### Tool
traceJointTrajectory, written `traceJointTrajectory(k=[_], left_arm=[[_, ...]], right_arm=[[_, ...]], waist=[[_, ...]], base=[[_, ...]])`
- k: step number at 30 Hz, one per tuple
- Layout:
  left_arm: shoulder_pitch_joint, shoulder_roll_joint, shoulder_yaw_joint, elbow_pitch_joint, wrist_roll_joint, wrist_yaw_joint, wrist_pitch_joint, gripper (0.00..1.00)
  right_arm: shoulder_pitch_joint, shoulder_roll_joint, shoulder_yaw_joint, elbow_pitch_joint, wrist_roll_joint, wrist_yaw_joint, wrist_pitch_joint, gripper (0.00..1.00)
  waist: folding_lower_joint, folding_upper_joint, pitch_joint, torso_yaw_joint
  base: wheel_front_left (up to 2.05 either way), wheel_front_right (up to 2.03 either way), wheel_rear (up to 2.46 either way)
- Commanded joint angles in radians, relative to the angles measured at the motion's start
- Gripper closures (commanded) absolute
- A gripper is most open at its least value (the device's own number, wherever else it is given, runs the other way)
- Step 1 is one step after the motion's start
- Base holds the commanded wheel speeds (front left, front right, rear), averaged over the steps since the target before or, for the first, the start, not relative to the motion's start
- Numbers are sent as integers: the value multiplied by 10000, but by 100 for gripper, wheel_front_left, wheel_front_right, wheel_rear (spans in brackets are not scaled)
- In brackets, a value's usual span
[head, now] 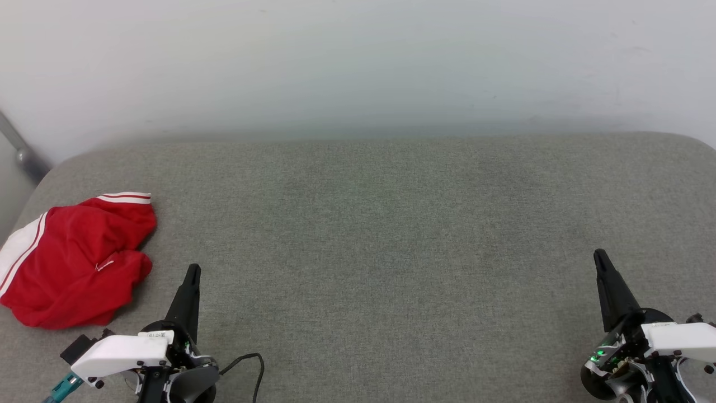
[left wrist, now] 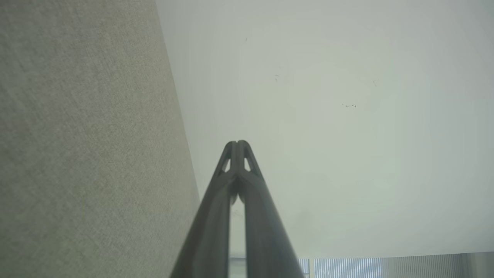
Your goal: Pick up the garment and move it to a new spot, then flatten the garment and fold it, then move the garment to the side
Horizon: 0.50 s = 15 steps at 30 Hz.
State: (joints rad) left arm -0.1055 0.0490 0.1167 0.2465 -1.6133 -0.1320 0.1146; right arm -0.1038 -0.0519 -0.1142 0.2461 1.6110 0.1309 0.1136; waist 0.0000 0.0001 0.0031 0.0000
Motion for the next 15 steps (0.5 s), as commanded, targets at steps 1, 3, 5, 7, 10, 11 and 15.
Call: traceJointTrajectory(k=[1,3,5,7,10,11,15], left_arm=[[-71,-27,16,-9,11,-38,18,100],[-71,-27,15,-9,11,-38,18,100],[-71,-27,15,-9,11,-38,18,100],[-71,-27,15,-9,11,-38,18,100],[133,-10,-43,193,-3,8,-8,0],[130,-9,-100,158,-5,8,-44,0],[125,-8,-394,0,3,8,-252,0]], right_arm=[[-115,40,5,10,40,-3,5,100],[-115,40,5,10,40,-3,5,100],[-116,40,5,10,40,-3,5,100],[-116,40,5,10,40,-3,5,100],[135,6,11,193,-1,0,-6,0],[140,6,39,152,-13,0,-41,0],[194,6,194,-33,-94,0,-237,0]], waist=[[0,-1,0,0],[0,-1,0,0],[0,-1,0,0],[0,-1,0,0],[0,-1,1,0],[0,-1,2,-1],[0,-1,9,3]], base=[[0,0,0],[0,0,0],[0,0,0],[0,0,0],[0,0,0],[0,0,0],[0,0,0]])
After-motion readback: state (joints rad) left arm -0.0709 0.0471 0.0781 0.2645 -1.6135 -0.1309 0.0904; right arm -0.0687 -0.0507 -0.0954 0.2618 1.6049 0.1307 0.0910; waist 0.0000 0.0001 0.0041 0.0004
